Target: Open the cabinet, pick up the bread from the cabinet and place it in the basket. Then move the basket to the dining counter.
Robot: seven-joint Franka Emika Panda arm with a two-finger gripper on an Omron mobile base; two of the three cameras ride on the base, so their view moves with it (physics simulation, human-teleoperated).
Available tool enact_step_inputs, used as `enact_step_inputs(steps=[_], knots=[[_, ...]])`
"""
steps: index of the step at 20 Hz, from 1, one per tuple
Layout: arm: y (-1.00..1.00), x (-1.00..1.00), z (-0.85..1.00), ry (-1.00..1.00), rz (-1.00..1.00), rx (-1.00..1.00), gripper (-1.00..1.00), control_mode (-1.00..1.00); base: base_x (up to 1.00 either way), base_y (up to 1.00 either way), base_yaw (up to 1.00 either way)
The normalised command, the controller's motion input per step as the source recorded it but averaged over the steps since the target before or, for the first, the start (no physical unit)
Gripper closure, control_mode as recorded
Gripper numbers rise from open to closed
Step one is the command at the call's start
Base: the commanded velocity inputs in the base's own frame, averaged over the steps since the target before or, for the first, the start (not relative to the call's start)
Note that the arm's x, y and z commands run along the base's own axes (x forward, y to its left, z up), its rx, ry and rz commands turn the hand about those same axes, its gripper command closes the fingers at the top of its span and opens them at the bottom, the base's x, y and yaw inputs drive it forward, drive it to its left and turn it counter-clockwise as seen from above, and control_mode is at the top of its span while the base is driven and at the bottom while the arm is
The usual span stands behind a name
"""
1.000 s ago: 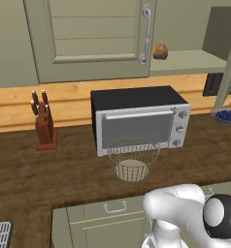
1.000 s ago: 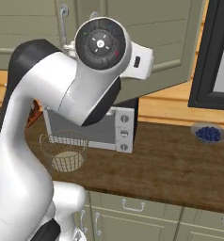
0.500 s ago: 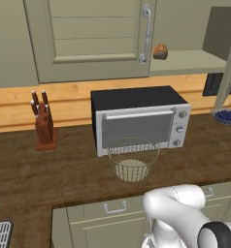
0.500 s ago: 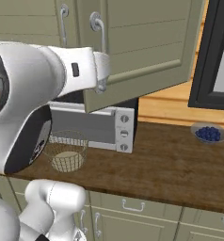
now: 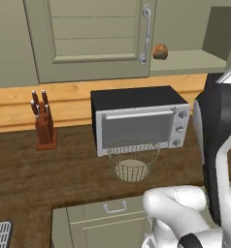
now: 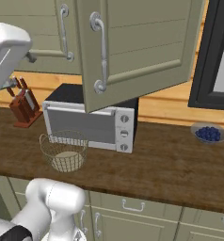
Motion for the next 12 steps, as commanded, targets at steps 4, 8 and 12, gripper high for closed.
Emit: enact_step_inputs(steps=[4,8,12], knots=[[0.36,0.99,-0.49,0.3,-0.35,-0.66,-1.0,-1.0,0.0,0.0,0.0],[-0.02,1.0,-0.39,0.26,-0.42,-0.66,-1.0,-1.0,0.0,0.0,0.0],[-0.46,0.82,-0.19,0.23,-0.52,-0.52,-1.0,-1.0,0.0,0.0,0.0]])
